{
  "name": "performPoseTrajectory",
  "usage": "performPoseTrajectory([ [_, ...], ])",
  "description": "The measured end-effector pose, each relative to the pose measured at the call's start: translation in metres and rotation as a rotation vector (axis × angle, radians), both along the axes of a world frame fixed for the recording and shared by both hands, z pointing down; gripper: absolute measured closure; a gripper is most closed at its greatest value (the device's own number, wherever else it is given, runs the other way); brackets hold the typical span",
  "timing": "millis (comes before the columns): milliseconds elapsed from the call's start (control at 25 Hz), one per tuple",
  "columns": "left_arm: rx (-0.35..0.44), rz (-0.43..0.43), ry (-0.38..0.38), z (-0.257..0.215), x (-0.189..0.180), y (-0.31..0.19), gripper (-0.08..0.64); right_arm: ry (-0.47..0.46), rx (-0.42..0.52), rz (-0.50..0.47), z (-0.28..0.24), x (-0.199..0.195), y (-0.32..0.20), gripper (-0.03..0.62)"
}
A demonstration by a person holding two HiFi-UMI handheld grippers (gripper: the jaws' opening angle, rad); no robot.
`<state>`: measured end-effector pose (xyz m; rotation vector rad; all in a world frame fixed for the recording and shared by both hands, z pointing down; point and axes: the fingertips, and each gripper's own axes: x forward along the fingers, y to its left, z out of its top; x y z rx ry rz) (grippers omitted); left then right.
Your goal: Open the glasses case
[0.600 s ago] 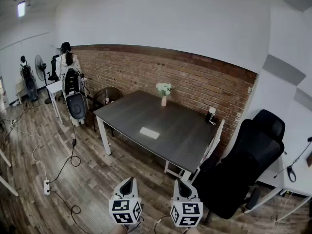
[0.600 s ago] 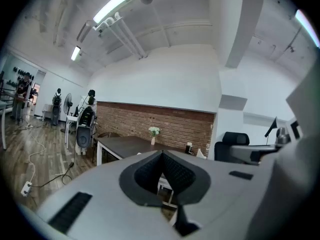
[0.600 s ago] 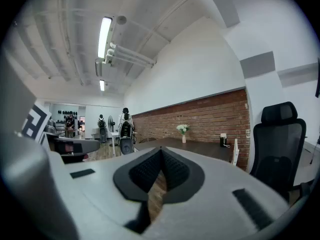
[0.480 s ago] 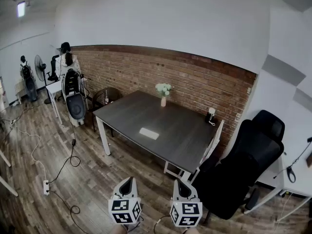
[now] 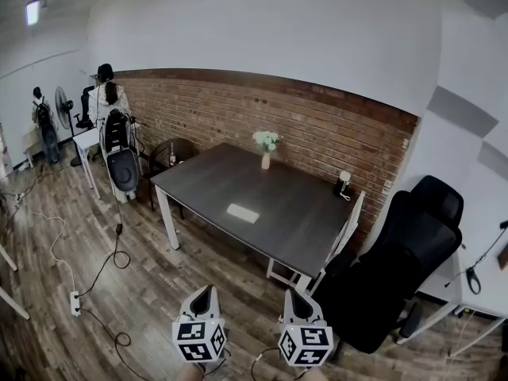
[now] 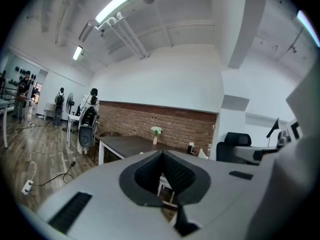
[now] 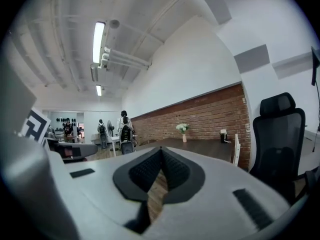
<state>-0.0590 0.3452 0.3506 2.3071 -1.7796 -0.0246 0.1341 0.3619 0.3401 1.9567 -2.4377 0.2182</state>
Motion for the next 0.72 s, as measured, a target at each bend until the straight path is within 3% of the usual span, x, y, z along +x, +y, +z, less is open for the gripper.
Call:
performPoseTrajectory([
  [80,-0.002,0.002,0.000,0.001,-0.004,0.001,0.565,0.011,-0.006,-0.006,0.000,-0.004,0.002,0.586],
  [160,-0.002,0.001,-0.003,0.001,-0.008,0.001,0.565,0.017,-0.012,-0.019,0.001,-0.009,0.003,0.518],
  [440,-0.008,-0.015,-0.003,0.004,-0.024,0.000,0.565,0.037,-0.023,-0.010,0.004,-0.020,0.008,0.449],
  [720,-0.030,0.016,0.008,0.014,-0.041,-0.003,0.565,0.014,-0.055,0.016,0.016,-0.039,0.002,0.449],
])
